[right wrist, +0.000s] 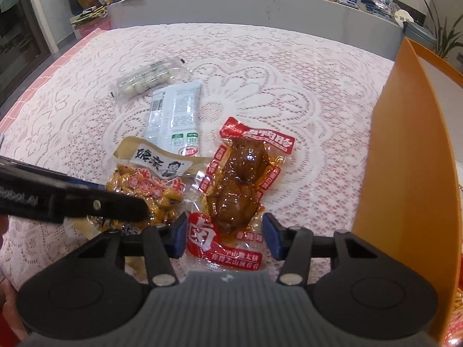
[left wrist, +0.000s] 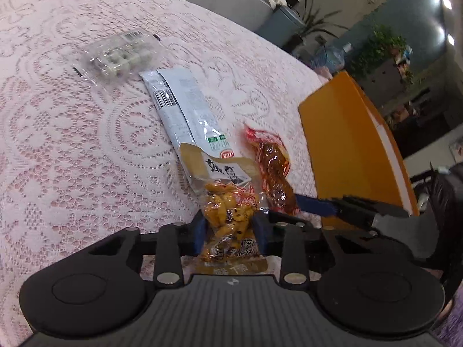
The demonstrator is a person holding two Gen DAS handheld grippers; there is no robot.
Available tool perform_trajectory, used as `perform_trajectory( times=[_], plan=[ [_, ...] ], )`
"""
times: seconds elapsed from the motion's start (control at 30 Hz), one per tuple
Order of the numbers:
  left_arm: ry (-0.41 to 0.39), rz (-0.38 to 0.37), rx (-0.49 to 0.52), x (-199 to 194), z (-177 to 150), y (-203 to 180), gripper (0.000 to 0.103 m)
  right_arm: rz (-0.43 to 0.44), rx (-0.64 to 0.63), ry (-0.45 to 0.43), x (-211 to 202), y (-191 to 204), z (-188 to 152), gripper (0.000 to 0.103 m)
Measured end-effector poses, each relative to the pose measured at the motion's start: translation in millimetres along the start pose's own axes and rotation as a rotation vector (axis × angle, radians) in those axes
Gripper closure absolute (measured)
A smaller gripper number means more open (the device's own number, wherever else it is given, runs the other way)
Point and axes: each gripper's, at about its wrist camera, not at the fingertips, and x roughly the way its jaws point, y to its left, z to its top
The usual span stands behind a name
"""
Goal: Organize snacks
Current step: 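Carry the meat pack and yellow snack bag over the orange box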
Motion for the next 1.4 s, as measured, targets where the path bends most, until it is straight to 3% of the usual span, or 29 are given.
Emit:
perform_trajectory(
  times=[0.33,0.83,1.2,1.4],
  plan=[
    [-0.145,0.066,0.068,-34.4,-8.2,-20.7,0.075,-0.038,-0.029,-0.023,-11.2,12.3,0.2,0.053],
    [-0.243,0.140,0.107,-64.3,1.2,-43.2,0.077,-0.014,-0.027,-0.153,-71.0,19.2,9.4,0.053],
    [-0.269,0.152,0.171,-79.2,5.8,-97.3,0.077,-0.024,-0.048,-0.272,-138.9,4.5,14.8,0.053],
    [-0.280,0.127,0.228,-80.9,11.7,-137.8,0.077,-0.031,-0.048,-0.288,-172.0,-22.1,14.2,0.053]
  ],
)
